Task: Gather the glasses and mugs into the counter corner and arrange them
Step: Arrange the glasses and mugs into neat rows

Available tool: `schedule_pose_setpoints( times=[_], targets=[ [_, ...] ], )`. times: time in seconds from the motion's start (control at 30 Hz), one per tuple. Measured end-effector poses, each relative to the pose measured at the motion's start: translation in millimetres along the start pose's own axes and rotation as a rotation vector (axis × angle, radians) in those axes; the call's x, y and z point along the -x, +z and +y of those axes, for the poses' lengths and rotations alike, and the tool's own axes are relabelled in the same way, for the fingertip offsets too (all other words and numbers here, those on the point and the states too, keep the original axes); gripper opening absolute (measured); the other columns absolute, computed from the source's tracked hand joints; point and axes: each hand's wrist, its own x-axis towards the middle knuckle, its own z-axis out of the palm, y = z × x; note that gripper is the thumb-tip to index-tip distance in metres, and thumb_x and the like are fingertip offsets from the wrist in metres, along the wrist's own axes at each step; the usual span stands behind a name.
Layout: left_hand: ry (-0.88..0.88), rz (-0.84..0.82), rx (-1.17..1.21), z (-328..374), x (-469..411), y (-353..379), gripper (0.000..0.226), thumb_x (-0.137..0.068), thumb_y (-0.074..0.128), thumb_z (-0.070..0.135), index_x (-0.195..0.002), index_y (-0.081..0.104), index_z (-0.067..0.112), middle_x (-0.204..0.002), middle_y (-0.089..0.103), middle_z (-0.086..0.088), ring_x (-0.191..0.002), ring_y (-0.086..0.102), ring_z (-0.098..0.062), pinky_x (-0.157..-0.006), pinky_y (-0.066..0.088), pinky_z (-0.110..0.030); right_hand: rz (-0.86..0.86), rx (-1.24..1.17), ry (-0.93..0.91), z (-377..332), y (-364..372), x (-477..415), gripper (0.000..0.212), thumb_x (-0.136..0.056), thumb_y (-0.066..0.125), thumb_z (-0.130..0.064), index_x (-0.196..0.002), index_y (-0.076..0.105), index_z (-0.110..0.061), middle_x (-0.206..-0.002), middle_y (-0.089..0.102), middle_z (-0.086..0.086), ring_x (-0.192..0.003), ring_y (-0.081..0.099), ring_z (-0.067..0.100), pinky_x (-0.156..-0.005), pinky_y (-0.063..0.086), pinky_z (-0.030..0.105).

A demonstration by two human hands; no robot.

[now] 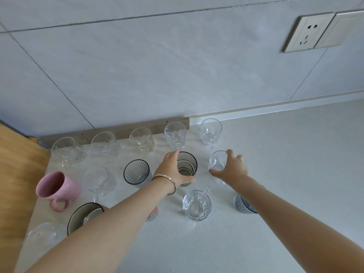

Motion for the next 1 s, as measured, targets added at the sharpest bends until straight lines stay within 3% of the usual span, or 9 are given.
schedule_pose_setpoints(
  times=[0.2,0.3,0.37,0.43,0.5,0.6,0.67,0.8,1.0],
  targets=[
    [-0.015,-0.003,0.021,1.4,2.8,0.6,0.102,-0.07,0.078,0.036,-0.148,0.015,0.019,-0.156,0.018,-0.001,-0.142,0.029,-0.019,-0.114,0.031,-0.033,-0.022,0.036,0.007,-4.9,1.1,8.9,0.091,-0.072,0.072,-0.054,-0.139,0.027,-0.011,-0.124,0.042,0.014,-0.085,0.057,0.028,-0.063,0.045,0.03],
    [-0.017,-0.037,0.014,0.8,3.1,-0.4,0.103,-0.071,0.076,0.039,-0.149,0.012,0.019,-0.157,0.015,-0.001,-0.142,0.028,-0.02,-0.116,0.03,-0.036,0.004,0.132,-0.027,-10.7,-9.5,8.4,0.101,-0.072,0.062,-0.068,-0.144,0.02,-0.012,-0.133,0.04,0.014,-0.117,0.052,0.03,-0.083,0.048,0.036],
    [-0.02,-0.047,0.015,1.3,2.3,-3.9,0.1,-0.073,0.072,0.046,-0.149,0.013,0.019,-0.156,0.015,-0.001,-0.142,0.027,-0.021,-0.116,0.03,-0.037,0.085,0.086,-0.087,-17.4,-20.3,0.4,0.092,-0.079,0.055,-0.065,-0.145,0.022,-0.009,-0.139,0.039,0.014,-0.128,0.043,0.03,-0.099,0.043,0.04],
    [-0.02,-0.004,0.035,2.5,-0.4,-10.1,0.086,-0.08,0.062,0.05,-0.147,0.02,0.018,-0.154,0.021,-0.003,-0.14,0.031,-0.022,-0.114,0.031,-0.036,0.116,0.054,-0.138,-26.7,-32.2,-15.0,0.081,-0.085,0.054,-0.056,-0.143,0.027,-0.006,-0.141,0.039,0.015,-0.131,0.039,0.03,-0.105,0.038,0.04],
    [-0.027,0.071,0.051,1.4,-5.7,-17.7,0.065,-0.088,0.052,0.047,-0.142,0.031,0.016,-0.149,0.032,-0.006,-0.135,0.038,-0.023,-0.109,0.034,-0.035,0.096,0.035,-0.141,-36.5,-41.0,-35.5,0.079,-0.086,0.058,-0.05,-0.142,0.028,-0.004,-0.141,0.04,0.016,-0.131,0.04,0.03,-0.105,0.038,0.04],
    [-0.06,0.143,0.039,-4.9,-16.1,-28.6,0.047,-0.093,0.044,0.04,-0.134,0.043,0.015,-0.142,0.045,-0.005,-0.126,0.049,-0.022,-0.103,0.04,-0.035,0.041,-0.015,-0.118,-50.9,-45.7,-64.9,0.092,-0.081,0.067,-0.046,-0.147,0.017,-0.006,-0.144,0.036,0.015,-0.134,0.038,0.03,-0.106,0.037,0.04],
    [-0.082,0.153,0.022,-10.0,-21.0,-35.0,0.044,-0.094,0.042,0.039,-0.131,0.046,0.015,-0.139,0.049,-0.004,-0.123,0.052,-0.022,-0.102,0.043,-0.036,0.011,-0.03,-0.103,-58.6,-45.3,-79.7,0.094,-0.078,0.07,-0.045,-0.147,0.017,-0.007,-0.144,0.037,0.013,-0.133,0.04,0.029,-0.103,0.04,0.04],
    [-0.101,0.167,0.023,-18.8,-26.6,-43.9,0.043,-0.095,0.04,0.038,-0.131,0.046,0.015,-0.138,0.051,-0.005,-0.124,0.052,-0.023,-0.104,0.043,-0.039,0.004,0.003,-0.101,-64.2,-45.1,-94.6,0.079,-0.079,0.071,-0.038,-0.139,0.033,-0.005,-0.138,0.042,0.012,-0.125,0.048,0.027,-0.095,0.044,0.036],
    [-0.109,0.194,0.025,-26.1,-26.2,-44.9,0.042,-0.096,0.041,0.035,-0.132,0.046,0.013,-0.138,0.051,-0.006,-0.125,0.052,-0.022,-0.105,0.042,-0.039,0.0,0.006,-0.143,-55.2,-44.5,-99.3,0.083,-0.078,0.071,-0.032,-0.145,0.028,-0.01,-0.14,0.04,0.009,-0.128,0.045,0.025,-0.097,0.042,0.034]
  ],
)
